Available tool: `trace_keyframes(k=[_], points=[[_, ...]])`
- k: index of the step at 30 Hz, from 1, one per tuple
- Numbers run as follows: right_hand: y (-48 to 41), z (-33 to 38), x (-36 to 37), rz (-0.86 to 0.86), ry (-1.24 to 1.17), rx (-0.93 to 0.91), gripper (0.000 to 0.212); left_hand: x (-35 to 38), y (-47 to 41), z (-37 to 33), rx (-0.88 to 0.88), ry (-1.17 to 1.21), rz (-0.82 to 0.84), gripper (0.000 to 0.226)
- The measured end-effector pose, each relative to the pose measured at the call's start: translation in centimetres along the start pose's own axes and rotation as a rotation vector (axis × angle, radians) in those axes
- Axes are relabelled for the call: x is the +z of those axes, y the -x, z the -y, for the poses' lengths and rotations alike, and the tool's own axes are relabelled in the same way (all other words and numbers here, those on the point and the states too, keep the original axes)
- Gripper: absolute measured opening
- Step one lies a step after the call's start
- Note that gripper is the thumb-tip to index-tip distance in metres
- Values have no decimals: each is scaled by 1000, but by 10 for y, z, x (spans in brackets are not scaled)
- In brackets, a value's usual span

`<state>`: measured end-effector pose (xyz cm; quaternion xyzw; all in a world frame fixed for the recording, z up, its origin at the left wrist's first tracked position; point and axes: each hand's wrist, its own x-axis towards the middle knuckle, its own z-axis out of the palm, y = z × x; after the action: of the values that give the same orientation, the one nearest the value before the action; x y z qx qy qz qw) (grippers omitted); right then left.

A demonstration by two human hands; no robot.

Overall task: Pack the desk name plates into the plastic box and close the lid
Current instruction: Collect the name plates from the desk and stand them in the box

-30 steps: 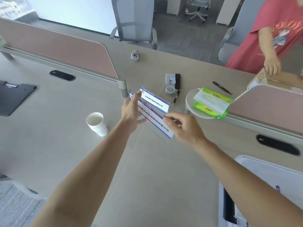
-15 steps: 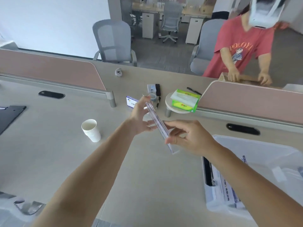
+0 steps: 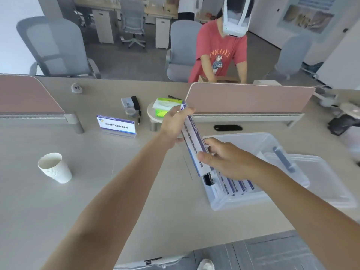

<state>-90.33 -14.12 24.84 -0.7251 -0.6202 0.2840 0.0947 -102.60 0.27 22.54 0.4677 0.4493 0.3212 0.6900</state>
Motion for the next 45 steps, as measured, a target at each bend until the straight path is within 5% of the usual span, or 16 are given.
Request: trace_keyframes(k=[5, 8, 14, 19, 22, 27, 32, 45], points=[[10, -37, -14, -151, 32, 43, 46, 66, 5, 8, 17, -111, 58, 31], [16, -72, -32, -200, 11, 93, 39, 113, 5, 12, 31, -156, 100, 18], [20, -152, -68, -259, -6, 118, 16, 206, -2, 25, 55, -269, 231, 38], [30, -208, -90, -229, 55, 146, 16, 262, -20, 36, 132, -488, 219, 36], [26, -232, -98, -212, 99, 158, 14, 282, -35, 47, 151, -593, 223, 72], [3, -255, -95, -166, 148, 173, 13, 287, -69, 64, 217, -651, 214, 25], [-35, -268, -79, -112, 192, 224, 14, 274, -118, 77, 100, -761, 307, 46], [-93, -325, -25, 24, 187, 334, 32, 267, -195, 143, -114, -827, 373, 33]])
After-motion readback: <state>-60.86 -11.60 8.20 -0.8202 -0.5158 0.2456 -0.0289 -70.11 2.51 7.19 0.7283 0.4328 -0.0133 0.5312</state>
